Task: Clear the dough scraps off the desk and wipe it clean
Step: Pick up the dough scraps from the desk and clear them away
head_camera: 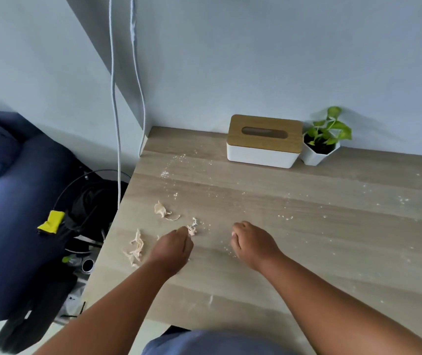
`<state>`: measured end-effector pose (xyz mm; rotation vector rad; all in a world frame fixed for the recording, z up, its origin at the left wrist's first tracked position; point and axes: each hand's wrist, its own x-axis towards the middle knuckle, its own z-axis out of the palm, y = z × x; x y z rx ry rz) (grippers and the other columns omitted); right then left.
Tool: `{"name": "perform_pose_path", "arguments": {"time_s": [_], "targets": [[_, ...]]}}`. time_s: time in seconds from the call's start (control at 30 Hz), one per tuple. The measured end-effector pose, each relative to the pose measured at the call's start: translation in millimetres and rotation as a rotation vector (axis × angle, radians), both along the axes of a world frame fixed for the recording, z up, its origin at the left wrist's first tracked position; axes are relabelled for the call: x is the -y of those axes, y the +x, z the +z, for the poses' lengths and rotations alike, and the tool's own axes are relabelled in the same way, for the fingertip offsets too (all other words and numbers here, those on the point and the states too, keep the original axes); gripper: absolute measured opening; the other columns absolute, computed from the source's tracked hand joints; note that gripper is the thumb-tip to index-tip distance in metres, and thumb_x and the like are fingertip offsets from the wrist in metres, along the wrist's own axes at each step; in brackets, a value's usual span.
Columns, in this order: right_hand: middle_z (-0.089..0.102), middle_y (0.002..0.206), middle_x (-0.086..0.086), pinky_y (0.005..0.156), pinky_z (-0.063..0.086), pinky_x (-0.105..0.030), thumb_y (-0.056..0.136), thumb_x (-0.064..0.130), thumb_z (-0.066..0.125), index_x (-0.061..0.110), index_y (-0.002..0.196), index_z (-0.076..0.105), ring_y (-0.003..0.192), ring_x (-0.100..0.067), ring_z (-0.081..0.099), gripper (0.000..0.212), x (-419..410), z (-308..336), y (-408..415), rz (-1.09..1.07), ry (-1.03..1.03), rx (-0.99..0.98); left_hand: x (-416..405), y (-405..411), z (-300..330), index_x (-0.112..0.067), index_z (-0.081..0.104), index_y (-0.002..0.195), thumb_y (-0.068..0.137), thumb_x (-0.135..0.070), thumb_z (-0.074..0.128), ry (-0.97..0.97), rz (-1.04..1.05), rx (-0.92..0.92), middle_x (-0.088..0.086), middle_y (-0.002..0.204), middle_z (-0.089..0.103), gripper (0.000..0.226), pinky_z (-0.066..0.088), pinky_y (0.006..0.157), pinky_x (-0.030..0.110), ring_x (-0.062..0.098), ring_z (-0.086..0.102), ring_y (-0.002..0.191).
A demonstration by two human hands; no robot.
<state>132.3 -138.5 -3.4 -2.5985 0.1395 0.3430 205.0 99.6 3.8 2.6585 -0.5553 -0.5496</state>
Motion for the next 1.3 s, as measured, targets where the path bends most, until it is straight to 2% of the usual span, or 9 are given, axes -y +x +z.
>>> {"name": "perform_pose_path", "arguments": {"time_s": [0.13,0.3,0.57,0.63,0.8,0.93,1.1,1.2,1.3], "targets": [[0.052,0.104,-0.001,0.068,0.049,-0.038,0.099,0.015,0.045,0.013,0.103,0.054,0.078,-0.024,0.055,0.01,4,-5,-8,0.06,0.057,-0.02,2,-23,1,-0.016,0.049,0.093,0.098,-0.016,0.043,-0.054,0.093,-0.049,0.005,0.074,0.061,0.007,0.038,0.061,0.04,0.032,0.056,0.071],[0.053,0.125,-0.002,0.087,0.052,-0.036,0.089,-0.008,0.047,0.014,0.126,0.058,0.107,-0.022,0.057,0.045,-3,-16,-8,0.098,0.129,-0.087,-13,-47,-1,-0.02,0.053,0.101,0.097,-0.008,0.044,-0.09,0.175,-0.11,0.0,0.09,0.061,0.015,0.043,0.073,0.036,0.019,0.056,0.082],[0.056,0.118,-0.002,0.089,0.052,-0.037,0.084,-0.014,0.042,0.017,0.123,0.059,0.105,-0.022,0.06,0.053,-22,-22,3,0.161,0.15,-0.106,-57,-50,-1,-0.018,0.055,0.117,0.094,0.007,0.038,-0.087,0.395,-0.107,-0.003,0.092,0.064,0.038,0.041,0.066,0.021,0.011,0.058,0.081],[0.057,0.115,-0.002,0.087,0.053,-0.037,0.085,-0.012,0.041,0.018,0.123,0.058,0.1,-0.023,0.06,0.052,-26,-22,7,0.157,0.135,-0.104,-68,-45,-3,-0.015,0.057,0.122,0.092,0.01,0.038,-0.079,0.446,-0.074,0.0,0.09,0.064,0.043,0.042,0.071,0.028,0.019,0.06,0.084],[0.055,0.095,-0.001,0.068,0.043,-0.034,0.103,0.02,0.042,0.023,0.104,0.049,0.084,-0.027,0.058,0.007,-40,-21,15,0.153,0.042,-0.086,-98,-26,-5,-0.015,0.053,0.097,0.108,-0.024,0.039,-0.045,0.526,0.068,0.002,0.075,0.059,0.02,0.037,0.062,0.037,0.029,0.056,0.072],[0.06,0.092,-0.001,0.06,0.04,-0.034,0.107,0.039,0.039,0.023,0.092,0.042,0.078,-0.029,0.062,0.022,-61,-21,23,0.098,-0.059,0.024,-122,-10,-9,-0.022,0.052,0.097,0.105,-0.043,0.045,-0.022,0.482,0.066,-0.003,0.077,0.063,0.023,0.043,0.062,0.038,0.026,0.063,0.076],[0.058,0.12,-0.001,0.074,0.053,-0.035,0.1,0.052,0.052,0.022,0.129,0.05,0.103,-0.026,0.064,0.042,-86,-26,38,0.068,-0.072,0.01,-144,7,-27,-0.022,0.046,0.135,0.094,-0.062,0.056,0.068,0.252,0.073,0.003,0.118,0.063,0.058,0.05,0.081,0.036,0.026,0.065,0.106],[0.054,0.121,-0.002,0.075,0.051,-0.034,0.094,0.061,0.057,0.024,0.138,0.044,0.107,-0.024,0.059,0.059,-95,-28,46,0.028,-0.12,-0.002,-153,17,-34,-0.023,0.035,0.146,0.081,-0.085,0.039,0.153,0.095,0.087,0.003,0.12,0.059,0.091,0.053,0.087,0.036,0.024,0.062,0.109],[0.051,0.117,-0.004,0.074,0.05,-0.034,0.09,0.063,0.061,0.022,0.134,0.042,0.105,-0.025,0.056,0.064,-102,-33,53,-0.018,-0.162,-0.003,-161,30,-42,-0.022,0.026,0.153,0.08,-0.089,0.029,0.234,-0.064,0.13,0.004,0.122,0.056,0.099,0.051,0.094,0.035,0.023,0.059,0.112]]}}
